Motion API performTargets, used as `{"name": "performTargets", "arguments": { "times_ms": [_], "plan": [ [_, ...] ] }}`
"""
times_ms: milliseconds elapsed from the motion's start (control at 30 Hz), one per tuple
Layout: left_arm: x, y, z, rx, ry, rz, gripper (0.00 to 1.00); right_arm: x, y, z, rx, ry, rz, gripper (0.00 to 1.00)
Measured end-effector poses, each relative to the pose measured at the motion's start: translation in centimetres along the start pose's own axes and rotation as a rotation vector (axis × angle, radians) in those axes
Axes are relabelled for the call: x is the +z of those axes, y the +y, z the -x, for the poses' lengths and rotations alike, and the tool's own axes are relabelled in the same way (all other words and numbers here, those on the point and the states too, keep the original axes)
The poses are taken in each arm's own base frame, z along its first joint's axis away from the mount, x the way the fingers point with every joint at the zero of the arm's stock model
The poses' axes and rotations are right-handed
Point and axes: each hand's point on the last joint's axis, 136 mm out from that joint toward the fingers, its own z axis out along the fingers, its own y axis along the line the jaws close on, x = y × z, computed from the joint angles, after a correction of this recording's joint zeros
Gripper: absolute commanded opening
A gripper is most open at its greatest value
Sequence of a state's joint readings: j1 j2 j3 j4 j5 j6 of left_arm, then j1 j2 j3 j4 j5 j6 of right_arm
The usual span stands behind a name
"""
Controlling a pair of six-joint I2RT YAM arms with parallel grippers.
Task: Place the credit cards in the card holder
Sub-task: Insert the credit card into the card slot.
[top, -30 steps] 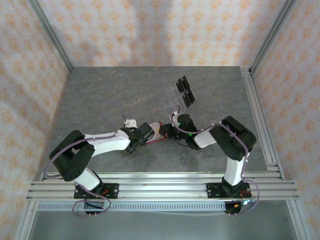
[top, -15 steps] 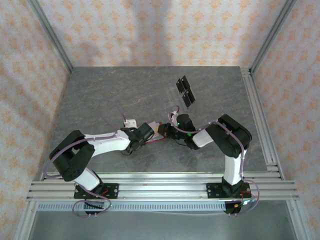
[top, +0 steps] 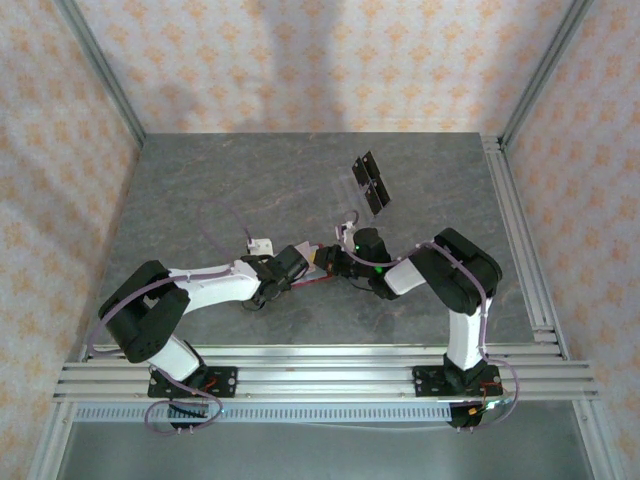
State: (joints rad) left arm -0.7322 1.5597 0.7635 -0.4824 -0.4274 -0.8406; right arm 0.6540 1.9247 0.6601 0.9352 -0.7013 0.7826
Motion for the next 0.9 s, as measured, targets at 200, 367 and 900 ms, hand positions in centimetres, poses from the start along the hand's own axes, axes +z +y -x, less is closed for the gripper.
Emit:
{"name": "performTargets", "arguments": {
  "times_ms": [200, 367, 900],
  "plan": [
    [0.00, 0.00, 0.00, 0.000, 0.000, 0.000, 1.00, 0.30, -0.58, -0.30, 0.018, 0.007, 0.001, 0.00],
    [0.00, 0.00, 0.00, 0.000, 0.000, 0.000, 1.00, 0.38, -0.43, -0.25, 0.024, 0.005, 0.014, 0.00],
    [0.02, 0.03, -0.03, 0.000, 0.000, 0.001, 1.00, -0.02, -0.81, -0.82, 0.029, 0.008, 0.014, 0.00]
  ]
}}
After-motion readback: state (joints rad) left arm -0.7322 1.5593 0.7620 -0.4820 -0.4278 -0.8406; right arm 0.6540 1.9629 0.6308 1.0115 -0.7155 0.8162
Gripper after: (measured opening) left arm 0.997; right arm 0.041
